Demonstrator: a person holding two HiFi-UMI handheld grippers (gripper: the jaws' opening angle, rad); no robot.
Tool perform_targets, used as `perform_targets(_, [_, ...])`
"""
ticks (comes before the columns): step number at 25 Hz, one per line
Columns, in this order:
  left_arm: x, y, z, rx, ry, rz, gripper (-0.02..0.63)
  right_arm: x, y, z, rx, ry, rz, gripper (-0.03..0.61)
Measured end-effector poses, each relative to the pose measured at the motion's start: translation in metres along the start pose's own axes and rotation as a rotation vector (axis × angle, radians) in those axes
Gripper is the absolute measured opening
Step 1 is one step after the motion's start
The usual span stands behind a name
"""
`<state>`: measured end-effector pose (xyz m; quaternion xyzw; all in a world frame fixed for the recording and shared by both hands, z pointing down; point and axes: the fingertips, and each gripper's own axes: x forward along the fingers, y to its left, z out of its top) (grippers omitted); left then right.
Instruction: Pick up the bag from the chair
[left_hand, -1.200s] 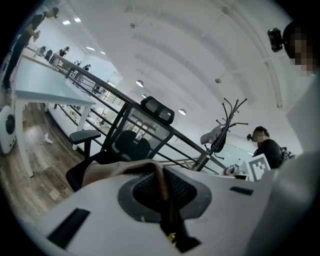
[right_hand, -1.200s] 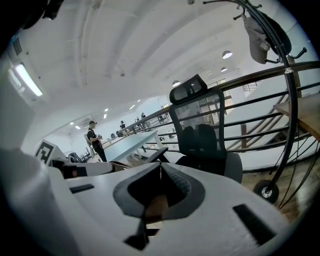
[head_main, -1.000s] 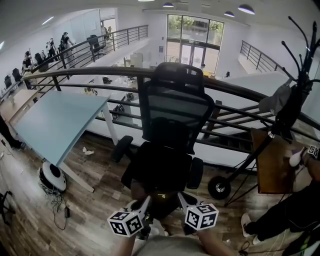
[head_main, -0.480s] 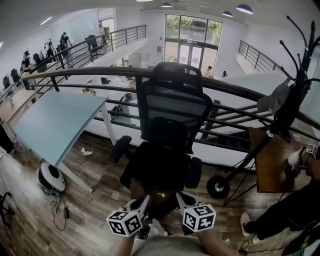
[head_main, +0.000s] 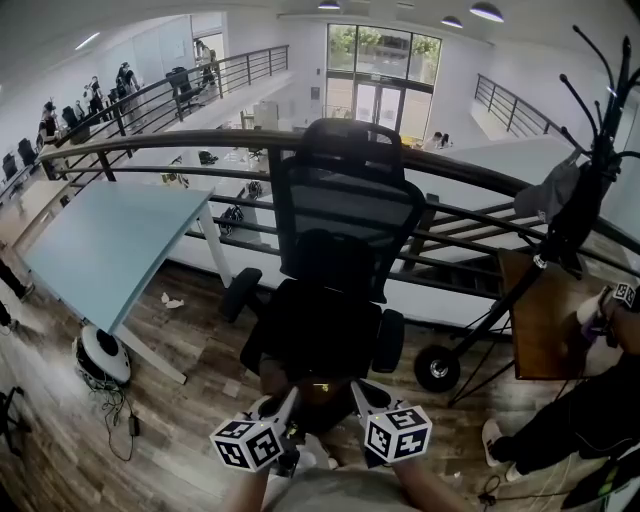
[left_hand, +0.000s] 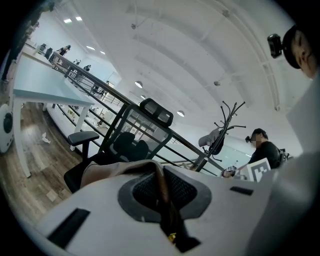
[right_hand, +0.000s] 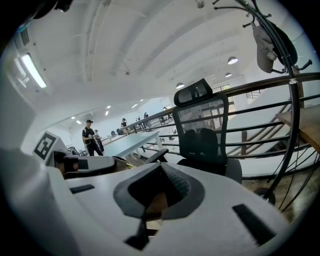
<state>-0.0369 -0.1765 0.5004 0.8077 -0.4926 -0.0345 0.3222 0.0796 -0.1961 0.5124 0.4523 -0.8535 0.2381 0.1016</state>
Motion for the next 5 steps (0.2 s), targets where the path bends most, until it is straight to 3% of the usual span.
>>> perform_targets(5, [0.0019,0.0,0.0033,-0.002,-0.009,-0.005,0.015,0.0018,-0.002,0.0018,-0.001,-0.005,-0.005,0.0])
